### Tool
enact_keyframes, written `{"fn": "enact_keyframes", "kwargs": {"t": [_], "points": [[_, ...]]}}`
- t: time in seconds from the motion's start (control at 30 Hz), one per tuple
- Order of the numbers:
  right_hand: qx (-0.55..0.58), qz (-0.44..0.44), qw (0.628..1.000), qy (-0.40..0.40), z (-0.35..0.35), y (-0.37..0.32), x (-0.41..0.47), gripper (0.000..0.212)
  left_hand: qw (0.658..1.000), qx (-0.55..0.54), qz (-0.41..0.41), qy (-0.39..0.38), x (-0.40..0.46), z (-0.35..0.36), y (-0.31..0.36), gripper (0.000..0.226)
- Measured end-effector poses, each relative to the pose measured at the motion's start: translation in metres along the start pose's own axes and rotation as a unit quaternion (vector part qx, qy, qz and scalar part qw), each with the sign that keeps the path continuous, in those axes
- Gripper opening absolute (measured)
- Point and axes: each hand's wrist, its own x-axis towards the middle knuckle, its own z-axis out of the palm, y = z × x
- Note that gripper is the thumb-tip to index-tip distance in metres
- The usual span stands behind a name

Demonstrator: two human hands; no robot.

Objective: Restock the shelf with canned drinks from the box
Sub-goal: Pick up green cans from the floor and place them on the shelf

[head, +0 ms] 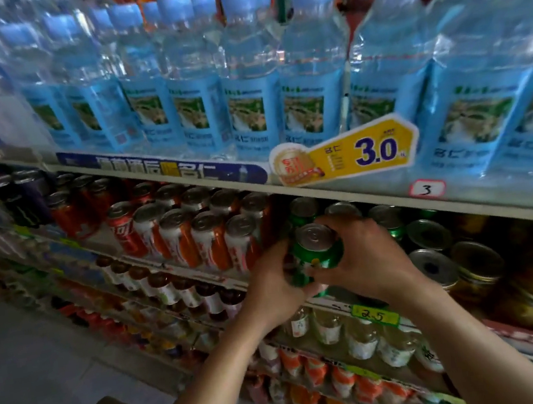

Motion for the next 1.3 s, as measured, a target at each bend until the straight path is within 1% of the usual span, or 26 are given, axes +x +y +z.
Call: {"fn": "enact_keyframes", "kwargs": {"t": [0.07,0.13,0.23,0.27,0.37,0.47,0.53,0.6,0.7,0.87,0.93,1.07,1.17,1.3], "points": [[-0.023,-0.001,1.000,-0.004,-0.003,-0.001,0.002,0.063,1.000,-0.009,0.007,-0.010,0.004,0.000,0.004,0.054],[-0.037,-0.003,0.999,-0.011,-0.004,0.000,0.004,0.060,1.000,0.005,0.023,-0.006,0.007,0.001,0.010,0.054],[-0.054,0.002,0.998,-0.025,-0.004,0.005,0.004,0.056,0.999,0.006,0.038,-0.001,0.012,0.010,0.012,0.066],[-0.055,0.006,0.998,-0.032,-0.004,0.007,0.004,0.054,0.999,0.011,0.042,0.004,0.012,0.013,0.010,0.070],[-0.050,0.004,0.997,-0.053,-0.005,0.013,0.005,0.054,0.999,0.013,0.049,0.015,0.009,0.022,0.008,0.071],[-0.028,-0.008,0.999,-0.043,-0.008,0.013,0.003,0.052,0.999,0.001,0.045,0.025,0.008,0.025,0.005,0.076],[-0.025,-0.006,0.999,-0.035,-0.010,0.013,0.002,0.055,0.999,0.000,0.042,0.014,0.011,0.027,0.004,0.077],[-0.034,0.000,0.999,-0.035,-0.012,0.014,0.000,0.062,0.999,0.000,0.038,0.004,0.013,0.028,0.003,0.077],[-0.057,-0.001,0.998,-0.036,-0.014,0.019,-0.001,0.071,1.000,0.008,0.021,-0.002,0.014,0.030,0.004,0.076],[-0.052,-0.013,0.998,-0.038,-0.015,0.023,-0.003,0.065,0.998,0.037,0.020,-0.040,0.015,0.030,-0.002,0.073],[-0.064,-0.015,0.997,-0.038,-0.016,0.023,-0.003,0.067,0.997,0.047,0.019,-0.052,0.015,0.029,-0.005,0.071],[-0.079,-0.014,0.996,-0.031,-0.015,0.026,-0.006,0.073,0.998,0.030,0.017,-0.054,0.014,0.028,-0.003,0.067],[-0.102,-0.012,0.995,-0.022,-0.008,0.025,-0.009,0.084,0.998,0.015,-0.002,-0.064,0.014,0.029,-0.003,0.063],[-0.163,-0.010,0.987,-0.001,0.001,0.022,-0.009,0.073,0.998,-0.007,-0.029,-0.059,0.014,0.031,-0.008,0.061]]}}
